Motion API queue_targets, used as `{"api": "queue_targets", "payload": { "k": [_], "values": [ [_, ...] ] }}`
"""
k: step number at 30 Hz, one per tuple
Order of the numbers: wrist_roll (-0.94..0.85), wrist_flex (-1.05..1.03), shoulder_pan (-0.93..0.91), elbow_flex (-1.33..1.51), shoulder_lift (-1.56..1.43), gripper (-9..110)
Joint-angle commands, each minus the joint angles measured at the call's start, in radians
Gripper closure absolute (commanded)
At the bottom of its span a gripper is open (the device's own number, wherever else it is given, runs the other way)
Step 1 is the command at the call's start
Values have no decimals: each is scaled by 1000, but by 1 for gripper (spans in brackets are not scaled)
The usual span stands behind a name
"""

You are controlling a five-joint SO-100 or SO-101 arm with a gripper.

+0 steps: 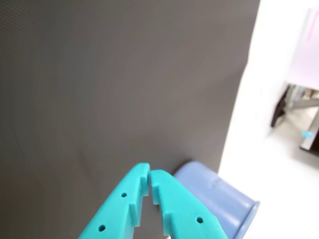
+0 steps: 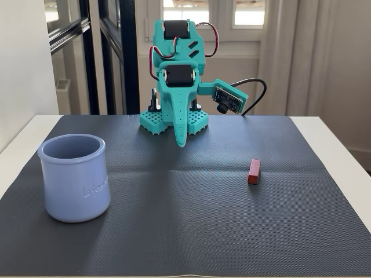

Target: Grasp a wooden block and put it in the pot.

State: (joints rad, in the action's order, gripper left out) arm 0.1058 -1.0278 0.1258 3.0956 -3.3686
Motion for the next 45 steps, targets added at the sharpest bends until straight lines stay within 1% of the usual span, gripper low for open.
{"api": "queue_targets", "payload": {
  "k": [1, 4, 8, 15, 25, 27, 30, 36, 40, 45],
  "values": [
    [57, 6, 43, -104, 55, 101],
    [166, 12, 84, -186, 184, 101],
    [397, 14, 143, -291, 347, 101],
    [962, 14, 252, -437, 568, 101],
    [1871, 15, 489, -541, 854, 101],
    [2008, 15, 520, -561, 922, 101],
    [2131, 49, 537, -603, 1020, 101],
    [2281, 238, 534, -681, 1193, 97],
    [2364, 256, 537, -712, 1285, 96],
    [2436, 245, 537, -718, 1364, 89]
  ]
}}
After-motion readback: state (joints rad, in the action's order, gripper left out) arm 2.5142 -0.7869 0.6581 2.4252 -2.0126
